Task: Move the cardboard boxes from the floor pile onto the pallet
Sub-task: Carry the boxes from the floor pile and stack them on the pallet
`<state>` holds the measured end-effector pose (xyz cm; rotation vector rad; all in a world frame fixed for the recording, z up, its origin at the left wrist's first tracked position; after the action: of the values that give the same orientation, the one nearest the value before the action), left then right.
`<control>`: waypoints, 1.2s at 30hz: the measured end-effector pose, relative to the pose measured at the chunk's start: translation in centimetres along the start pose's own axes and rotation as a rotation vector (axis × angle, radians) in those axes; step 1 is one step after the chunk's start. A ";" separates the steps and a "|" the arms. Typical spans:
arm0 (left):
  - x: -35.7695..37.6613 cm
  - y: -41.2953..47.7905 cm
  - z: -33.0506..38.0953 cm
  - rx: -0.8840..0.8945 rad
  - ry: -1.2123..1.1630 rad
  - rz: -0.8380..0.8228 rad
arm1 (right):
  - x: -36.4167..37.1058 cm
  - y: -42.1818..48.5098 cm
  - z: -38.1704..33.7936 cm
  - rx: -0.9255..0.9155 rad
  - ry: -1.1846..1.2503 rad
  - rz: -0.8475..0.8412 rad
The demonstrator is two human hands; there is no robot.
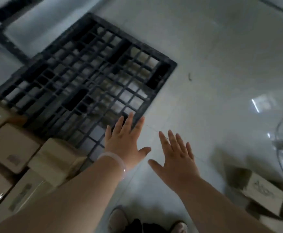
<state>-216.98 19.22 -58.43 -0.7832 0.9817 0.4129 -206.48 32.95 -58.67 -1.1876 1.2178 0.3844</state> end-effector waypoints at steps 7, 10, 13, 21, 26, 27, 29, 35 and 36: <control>3.8 3.1 18.0 0.262 0.003 -0.027 | 0.0 -7.1 16.3 0.316 0.146 0.072; 7.1 2.7 25.4 0.330 0.001 -0.091 | 1.8 -11.6 23.0 0.436 0.207 0.056; 10.8 1.2 31.8 0.408 0.018 -0.162 | 4.4 -17.0 28.8 0.546 0.252 0.014; 19.7 -2.1 45.5 0.595 0.157 -0.280 | 11.1 -26.9 41.5 0.799 0.479 -0.002; 25.1 -3.1 52.7 0.700 0.256 -0.343 | 15.6 -31.3 49.2 0.910 0.596 -0.029; 26.3 -3.3 54.2 0.721 0.266 -0.357 | 16.5 -32.3 50.7 0.941 0.612 -0.034; 28.8 -3.7 57.3 0.783 0.286 -0.362 | 18.6 -34.1 53.7 1.005 0.647 -0.053; 38.3 -4.2 63.2 0.942 0.388 -0.455 | 27.3 -37.7 59.9 1.225 0.837 -0.096; 40.1 -4.0 63.7 0.961 0.408 -0.486 | 29.2 -37.8 60.5 1.270 0.879 -0.096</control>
<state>-156.99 63.09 -70.93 -0.1902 1.1621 -0.6426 -135.34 59.44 -72.32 -0.2227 1.6826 -0.9943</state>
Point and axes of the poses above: each hand's wrist, its own y-axis towards the middle knuckle, its own x-axis out of the palm, z = x × y, the point moved 4 cm from there along y, towards the middle knuckle, and after that the axes turned 11 degrees about x, right-handed, at the moved point
